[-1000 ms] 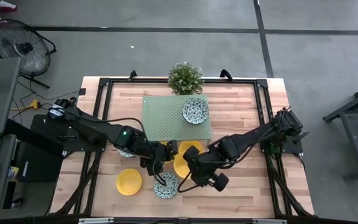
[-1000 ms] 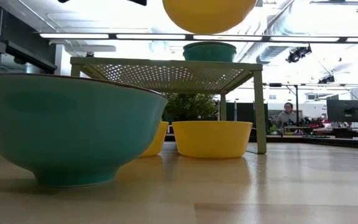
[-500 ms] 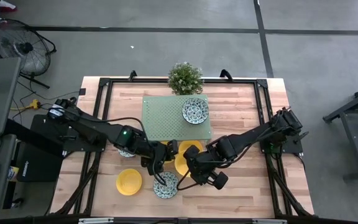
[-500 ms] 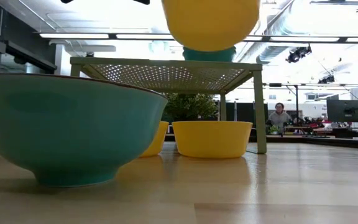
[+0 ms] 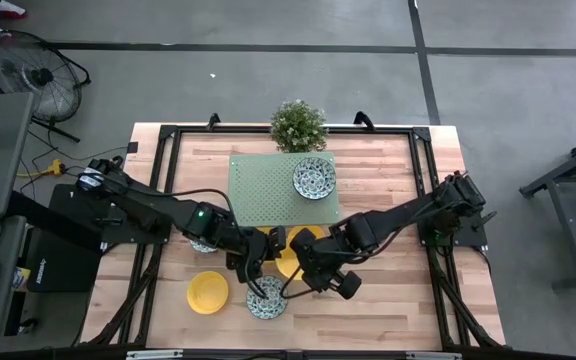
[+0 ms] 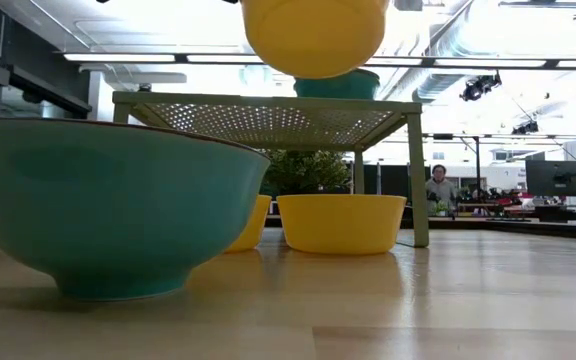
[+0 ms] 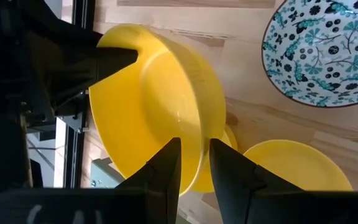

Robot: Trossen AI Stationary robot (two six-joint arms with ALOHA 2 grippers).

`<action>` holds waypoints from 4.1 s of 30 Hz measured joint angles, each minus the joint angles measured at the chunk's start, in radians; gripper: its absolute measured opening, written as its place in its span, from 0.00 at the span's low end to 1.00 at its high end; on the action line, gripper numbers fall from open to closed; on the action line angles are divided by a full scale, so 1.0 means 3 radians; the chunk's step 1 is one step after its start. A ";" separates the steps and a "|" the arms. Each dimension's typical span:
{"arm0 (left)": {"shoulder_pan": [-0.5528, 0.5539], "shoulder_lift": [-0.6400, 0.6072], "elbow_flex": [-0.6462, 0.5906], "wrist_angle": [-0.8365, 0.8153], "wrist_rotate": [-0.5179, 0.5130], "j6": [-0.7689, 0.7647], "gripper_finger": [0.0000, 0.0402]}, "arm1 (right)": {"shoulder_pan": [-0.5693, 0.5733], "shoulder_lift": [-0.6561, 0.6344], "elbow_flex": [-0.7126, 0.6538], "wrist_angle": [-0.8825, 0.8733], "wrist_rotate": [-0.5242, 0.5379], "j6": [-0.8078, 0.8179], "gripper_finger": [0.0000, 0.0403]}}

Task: Pick & Place Mini bowls
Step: Put the yellow bowl on the shelf

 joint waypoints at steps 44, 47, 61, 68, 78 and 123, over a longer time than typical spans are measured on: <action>0.0005 0.0006 -0.0009 -0.0234 0.0336 0.0024 0.02 | 0.0002 -0.0004 0.0005 0.0329 0.0050 -0.0372 0.00; 0.0005 0.0055 -0.0009 -0.0212 0.0327 0.0026 0.01 | 0.0003 -0.0005 0.0006 0.0318 0.0028 -0.0328 0.01; 0.0008 0.0069 -0.0004 -0.0154 0.0088 0.0059 0.00 | 0.0143 -0.0397 0.0006 0.0179 0.0610 0.0360 0.39; 0.0010 0.0069 -0.0003 -0.0491 -0.0317 -0.0332 0.00 | 0.0333 -0.0865 0.0008 -0.0615 0.1363 0.1464 0.45; 0.0367 -0.0055 0.0089 -0.0960 -0.0318 -0.0937 0.00 | 0.0689 -0.1107 0.0004 -0.1212 0.1426 0.2697 0.45; 0.1554 0.0414 0.0902 -0.2202 0.0335 -0.2752 0.00 | 0.1213 -0.1080 -0.1891 0.0135 0.1590 0.4325 0.45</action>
